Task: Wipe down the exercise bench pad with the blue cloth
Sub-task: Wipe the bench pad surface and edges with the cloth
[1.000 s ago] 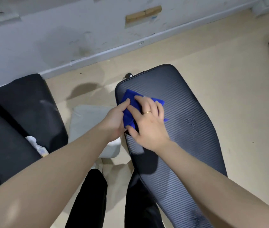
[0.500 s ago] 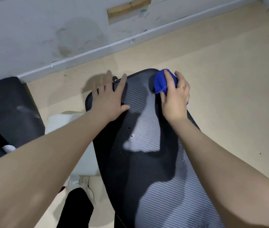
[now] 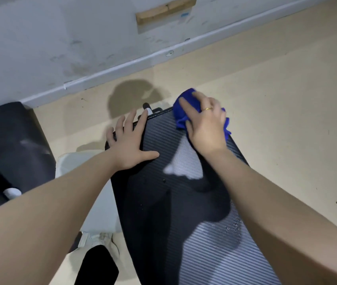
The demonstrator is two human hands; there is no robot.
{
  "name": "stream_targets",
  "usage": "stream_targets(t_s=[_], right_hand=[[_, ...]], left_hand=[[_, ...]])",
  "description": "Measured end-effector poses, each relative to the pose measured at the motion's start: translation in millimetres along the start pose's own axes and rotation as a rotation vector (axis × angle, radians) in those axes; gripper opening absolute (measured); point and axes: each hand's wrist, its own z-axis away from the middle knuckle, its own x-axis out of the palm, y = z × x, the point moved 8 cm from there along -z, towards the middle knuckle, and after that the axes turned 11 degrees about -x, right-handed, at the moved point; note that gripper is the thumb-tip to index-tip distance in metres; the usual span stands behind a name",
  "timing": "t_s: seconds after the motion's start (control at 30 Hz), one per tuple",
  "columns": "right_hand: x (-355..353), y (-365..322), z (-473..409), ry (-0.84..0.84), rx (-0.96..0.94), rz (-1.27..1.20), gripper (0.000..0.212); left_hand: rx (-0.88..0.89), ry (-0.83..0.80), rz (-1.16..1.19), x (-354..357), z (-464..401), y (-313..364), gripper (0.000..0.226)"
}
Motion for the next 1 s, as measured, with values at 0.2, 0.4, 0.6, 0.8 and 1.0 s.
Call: stream_targets(t_s=[0.2,0.4,0.6,0.8,1.0], right_hand=[[17,-35,9,0.027,0.114,-0.044,0.047],[15,-53,8,-0.052,-0.277,0.035,0.049],[26,-64,-1,0.06,0.194,-0.048,0.044],[60,-175,26,-0.106,-0.287,-0.026,0.043],[31,-97,-7,0.006,0.068,-0.013,0.038]], left_hand=[[-0.029,0.013,-0.015,1,-1,1,0.11],[0.0,0.018,0.03,-1,2,4,0.111],[0.127,0.001,0.387,-15,2,-7,0.083],[-0.336,0.026,1.653,-5,32,-87,0.043],[-0.327,-0.189,1.607,30,48,-99,0.049]])
